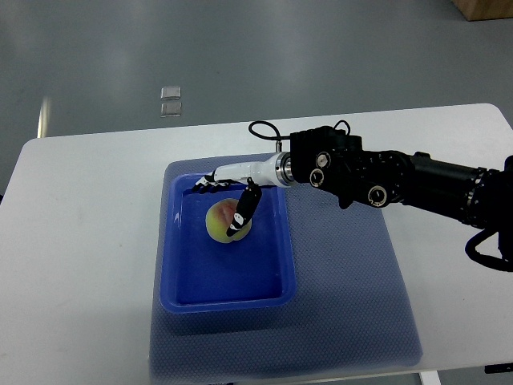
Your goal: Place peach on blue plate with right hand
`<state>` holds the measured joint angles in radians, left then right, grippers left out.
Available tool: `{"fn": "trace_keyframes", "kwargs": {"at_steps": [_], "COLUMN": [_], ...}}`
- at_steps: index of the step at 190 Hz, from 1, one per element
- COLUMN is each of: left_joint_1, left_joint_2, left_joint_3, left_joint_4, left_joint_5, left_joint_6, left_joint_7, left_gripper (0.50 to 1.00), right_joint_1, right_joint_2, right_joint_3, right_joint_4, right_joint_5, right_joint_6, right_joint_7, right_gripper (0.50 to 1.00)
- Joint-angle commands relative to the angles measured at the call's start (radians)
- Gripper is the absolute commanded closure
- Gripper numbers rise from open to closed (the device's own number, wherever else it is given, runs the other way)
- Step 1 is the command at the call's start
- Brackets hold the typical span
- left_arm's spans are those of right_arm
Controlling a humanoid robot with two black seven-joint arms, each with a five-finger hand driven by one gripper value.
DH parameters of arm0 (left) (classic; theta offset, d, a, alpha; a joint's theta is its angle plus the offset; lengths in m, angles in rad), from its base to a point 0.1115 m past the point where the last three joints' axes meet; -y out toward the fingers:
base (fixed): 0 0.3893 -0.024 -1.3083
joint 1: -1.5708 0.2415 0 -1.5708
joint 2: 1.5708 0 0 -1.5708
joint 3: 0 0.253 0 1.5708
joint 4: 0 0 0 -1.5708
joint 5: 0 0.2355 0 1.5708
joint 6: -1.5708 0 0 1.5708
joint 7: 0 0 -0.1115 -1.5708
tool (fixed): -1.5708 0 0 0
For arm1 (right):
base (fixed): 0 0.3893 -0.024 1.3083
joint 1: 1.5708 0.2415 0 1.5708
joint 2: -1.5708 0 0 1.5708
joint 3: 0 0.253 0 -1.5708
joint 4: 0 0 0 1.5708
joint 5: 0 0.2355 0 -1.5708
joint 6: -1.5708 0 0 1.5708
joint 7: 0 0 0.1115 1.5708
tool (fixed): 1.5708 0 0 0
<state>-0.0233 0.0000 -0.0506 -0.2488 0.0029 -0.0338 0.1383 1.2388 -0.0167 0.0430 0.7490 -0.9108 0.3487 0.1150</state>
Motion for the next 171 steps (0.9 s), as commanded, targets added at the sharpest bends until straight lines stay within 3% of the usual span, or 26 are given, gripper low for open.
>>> {"fn": "trace_keyframes", "kwargs": {"at_steps": [1, 32, 45, 55, 56, 61, 103, 108, 124, 131, 171], "left_joint_1": [0.000, 0.000, 0.000, 0.000, 0.000, 0.000, 0.000, 0.000, 0.000, 0.000, 0.000], "left_joint_2": [0.000, 0.000, 0.000, 0.000, 0.000, 0.000, 0.000, 0.000, 0.000, 0.000, 0.000], "left_joint_3": [0.000, 0.002, 0.002, 0.002, 0.002, 0.002, 0.003, 0.003, 0.003, 0.002, 0.003], "left_joint_4": [0.000, -0.004, -0.009, -0.009, -0.010, -0.010, -0.012, -0.012, -0.014, -0.017, -0.026], "left_joint_5": [0.000, 0.002, 0.002, 0.002, 0.002, 0.003, 0.005, 0.006, 0.006, 0.008, 0.005], "left_joint_6": [0.000, 0.000, 0.000, 0.000, 0.000, 0.000, 0.000, 0.000, 0.000, -0.001, 0.000], "left_joint_7": [0.001, 0.001, 0.000, 0.000, 0.001, 0.001, 0.001, 0.001, 0.001, 0.001, 0.001], "left_gripper": [0.500, 0.500, 0.500, 0.500, 0.500, 0.500, 0.500, 0.500, 0.500, 0.500, 0.500], "right_joint_1": [0.007, -0.015, -0.108, -0.108, -0.163, -0.188, -0.361, -0.435, -0.459, -0.512, -0.561], "right_joint_2": [-0.054, -0.112, -0.169, -0.169, -0.175, -0.175, -0.149, -0.117, -0.097, -0.055, -0.048], "right_joint_3": [0.116, 0.253, 0.449, 0.449, 0.556, 0.601, 0.870, 0.945, 0.965, 1.009, 1.043], "right_joint_4": [0.007, 0.010, 0.010, 0.010, 0.010, 0.010, 0.010, 0.009, 0.009, -0.008, -0.020], "right_joint_5": [0.009, 0.036, 0.116, 0.116, 0.160, 0.176, 0.293, 0.369, 0.408, 0.541, 0.757], "right_joint_6": [0.007, 0.007, 0.004, 0.004, 0.003, 0.001, -0.004, -0.005, -0.005, -0.007, -0.007], "right_joint_7": [0.002, 0.005, 0.005, 0.005, 0.005, 0.005, 0.049, 0.078, 0.084, 0.097, 0.121], "right_gripper": [0.570, 0.570, 0.570, 0.570, 0.570, 0.570, 0.570, 0.570, 0.570, 0.570, 0.570]}}
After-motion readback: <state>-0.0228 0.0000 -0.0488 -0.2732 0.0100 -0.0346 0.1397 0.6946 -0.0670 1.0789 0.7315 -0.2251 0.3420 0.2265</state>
